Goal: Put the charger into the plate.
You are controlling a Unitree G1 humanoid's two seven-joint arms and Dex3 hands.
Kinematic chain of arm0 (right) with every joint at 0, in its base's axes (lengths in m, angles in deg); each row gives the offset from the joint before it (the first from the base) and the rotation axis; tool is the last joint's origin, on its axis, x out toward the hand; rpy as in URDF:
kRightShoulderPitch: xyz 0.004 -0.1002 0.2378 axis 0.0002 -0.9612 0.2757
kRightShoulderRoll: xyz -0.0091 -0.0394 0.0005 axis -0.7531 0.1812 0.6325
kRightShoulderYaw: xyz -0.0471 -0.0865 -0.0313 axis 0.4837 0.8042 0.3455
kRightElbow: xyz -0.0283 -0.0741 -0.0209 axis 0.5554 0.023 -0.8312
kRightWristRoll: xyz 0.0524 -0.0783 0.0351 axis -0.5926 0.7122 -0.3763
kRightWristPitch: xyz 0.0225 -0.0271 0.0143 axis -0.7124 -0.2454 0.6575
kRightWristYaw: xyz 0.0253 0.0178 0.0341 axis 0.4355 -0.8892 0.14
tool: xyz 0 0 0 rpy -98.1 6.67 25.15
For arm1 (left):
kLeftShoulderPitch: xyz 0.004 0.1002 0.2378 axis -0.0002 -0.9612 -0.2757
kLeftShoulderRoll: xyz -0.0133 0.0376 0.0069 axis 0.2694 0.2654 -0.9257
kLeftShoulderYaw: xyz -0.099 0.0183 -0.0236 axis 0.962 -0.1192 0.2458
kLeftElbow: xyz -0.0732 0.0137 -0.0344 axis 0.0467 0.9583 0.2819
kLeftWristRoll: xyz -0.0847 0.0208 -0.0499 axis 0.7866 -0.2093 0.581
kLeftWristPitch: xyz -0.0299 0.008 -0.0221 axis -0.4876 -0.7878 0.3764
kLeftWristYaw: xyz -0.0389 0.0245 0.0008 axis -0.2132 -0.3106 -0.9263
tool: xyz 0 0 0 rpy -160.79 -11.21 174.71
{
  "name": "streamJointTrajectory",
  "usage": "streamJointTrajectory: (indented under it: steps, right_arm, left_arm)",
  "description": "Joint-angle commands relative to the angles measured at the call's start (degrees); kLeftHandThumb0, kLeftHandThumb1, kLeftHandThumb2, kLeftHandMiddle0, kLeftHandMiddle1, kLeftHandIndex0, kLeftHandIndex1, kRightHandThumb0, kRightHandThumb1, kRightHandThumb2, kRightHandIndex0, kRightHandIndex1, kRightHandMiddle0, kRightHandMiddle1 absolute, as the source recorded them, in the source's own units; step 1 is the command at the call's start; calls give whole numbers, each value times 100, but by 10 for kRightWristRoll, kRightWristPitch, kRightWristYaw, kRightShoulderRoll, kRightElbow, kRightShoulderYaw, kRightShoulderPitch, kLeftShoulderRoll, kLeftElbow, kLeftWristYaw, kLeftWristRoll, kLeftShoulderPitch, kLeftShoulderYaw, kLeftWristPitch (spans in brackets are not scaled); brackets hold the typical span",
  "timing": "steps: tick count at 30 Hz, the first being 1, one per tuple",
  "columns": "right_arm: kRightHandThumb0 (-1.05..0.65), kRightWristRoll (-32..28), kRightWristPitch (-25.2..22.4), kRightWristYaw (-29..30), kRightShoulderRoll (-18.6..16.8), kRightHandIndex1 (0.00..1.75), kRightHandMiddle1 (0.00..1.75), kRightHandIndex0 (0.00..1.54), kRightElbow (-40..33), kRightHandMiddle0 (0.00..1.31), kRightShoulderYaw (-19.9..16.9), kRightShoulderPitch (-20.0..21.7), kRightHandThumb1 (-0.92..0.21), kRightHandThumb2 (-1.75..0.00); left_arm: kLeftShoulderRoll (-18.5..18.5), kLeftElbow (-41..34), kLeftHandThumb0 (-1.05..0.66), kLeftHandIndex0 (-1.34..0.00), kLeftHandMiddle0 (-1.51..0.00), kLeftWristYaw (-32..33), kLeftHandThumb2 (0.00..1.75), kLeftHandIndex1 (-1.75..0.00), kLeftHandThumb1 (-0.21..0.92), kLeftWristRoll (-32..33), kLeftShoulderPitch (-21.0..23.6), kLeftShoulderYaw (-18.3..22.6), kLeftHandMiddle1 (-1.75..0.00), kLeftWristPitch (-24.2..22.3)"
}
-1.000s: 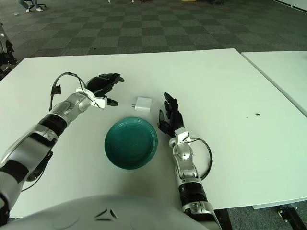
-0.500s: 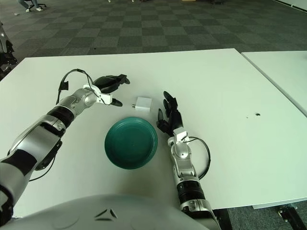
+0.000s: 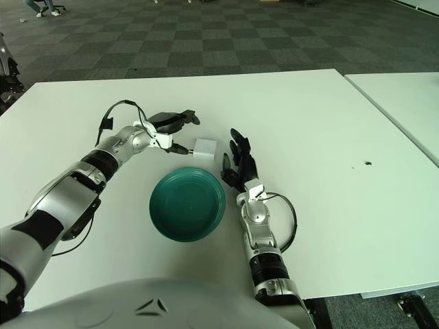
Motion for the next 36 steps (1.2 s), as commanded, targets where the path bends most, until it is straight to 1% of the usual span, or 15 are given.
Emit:
streamJointTrajectory:
  steps: [1, 5, 12, 20, 27, 36]
  right_arm:
    - [-78, 11, -37, 5, -25, 2, 44, 22, 166, 0, 18, -85, -92, -76]
    - [-78, 12, -34, 8, -27, 2, 43, 22, 172, 0, 18, -84, -92, -75]
    - [-78, 15, -27, 14, -30, 2, 44, 23, 187, 0, 19, -81, -92, -73]
    - [-80, 20, -18, 16, -31, 2, 44, 22, 200, 0, 24, -78, -92, -74]
    - [-81, 17, -17, 14, -32, 1, 45, 22, 205, 0, 26, -77, -92, -74]
    - [-82, 14, -16, 19, -36, 1, 46, 21, 211, 0, 27, -75, -92, -73]
  left_arm:
    - [-5, 23, -105, 0, -31, -28, 70, -93, 92, 24, 50, 14, -1, -6]
    - [-10, 22, -105, 0, -33, -30, 75, -97, 92, 30, 52, 15, -1, -18]
    - [-19, 12, -105, 0, -34, -21, 79, -100, 92, 26, 48, 8, -2, -37]
    - [-28, 7, -105, 0, -34, -25, 80, -100, 92, 19, 45, -1, -2, -50]
    - [-33, 8, -105, 0, -33, -28, 80, -94, 92, 11, 45, -11, -1, -63]
    - [-55, 34, -105, 0, -34, -30, 80, -96, 92, 6, 47, -24, -2, -74]
